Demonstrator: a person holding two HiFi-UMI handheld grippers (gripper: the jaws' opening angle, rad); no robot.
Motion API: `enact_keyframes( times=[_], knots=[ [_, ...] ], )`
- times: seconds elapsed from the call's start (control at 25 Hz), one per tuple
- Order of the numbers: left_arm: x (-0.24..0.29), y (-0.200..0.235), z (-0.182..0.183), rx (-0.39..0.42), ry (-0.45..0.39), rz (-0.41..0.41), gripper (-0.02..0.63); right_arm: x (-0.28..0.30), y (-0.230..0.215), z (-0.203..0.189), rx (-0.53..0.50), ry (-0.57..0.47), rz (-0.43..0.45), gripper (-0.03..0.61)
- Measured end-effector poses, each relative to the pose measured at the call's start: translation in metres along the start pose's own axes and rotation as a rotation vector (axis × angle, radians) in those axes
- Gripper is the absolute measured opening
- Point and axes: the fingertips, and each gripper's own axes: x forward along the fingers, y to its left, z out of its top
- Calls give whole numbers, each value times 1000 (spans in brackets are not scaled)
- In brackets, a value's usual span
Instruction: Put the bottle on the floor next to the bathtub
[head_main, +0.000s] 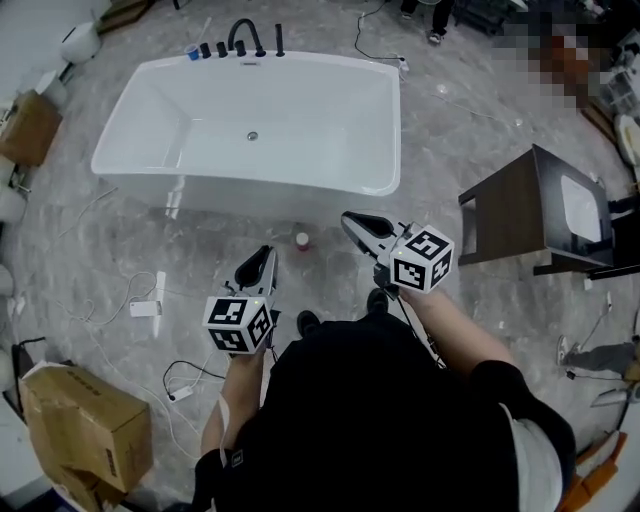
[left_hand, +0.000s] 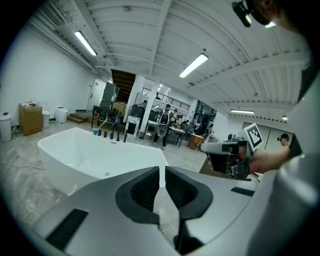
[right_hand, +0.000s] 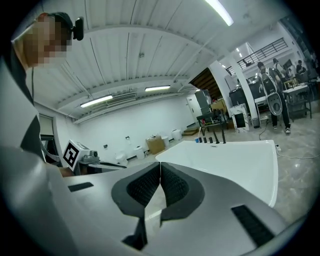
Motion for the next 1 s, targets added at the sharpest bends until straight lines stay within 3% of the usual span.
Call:
enact_keyframes(
  times=[0.2, 0.36, 0.52, 0.72, 0.84, 1.0],
  knots=[
    [19, -1, 32, -6, -42, 98, 46, -22, -22, 17, -14, -25, 39, 29],
    [46, -17, 69, 2, -90, 174, 46, -50, -69, 40, -39, -40, 40, 29],
    [83, -46, 103, 21, -129, 207, 46, -70, -111, 74, -73, -83, 52, 28],
    [107, -79, 127, 11, -179, 219, 46, -86, -132, 98, -142, -134, 95, 28],
    [104, -94, 134, 19, -205, 221, 46, -102, -145, 105, -178, -196, 34, 28],
    [93, -91, 142, 48, -218, 237, 46, -111, -160, 120, -150, -266, -41, 28]
  ],
)
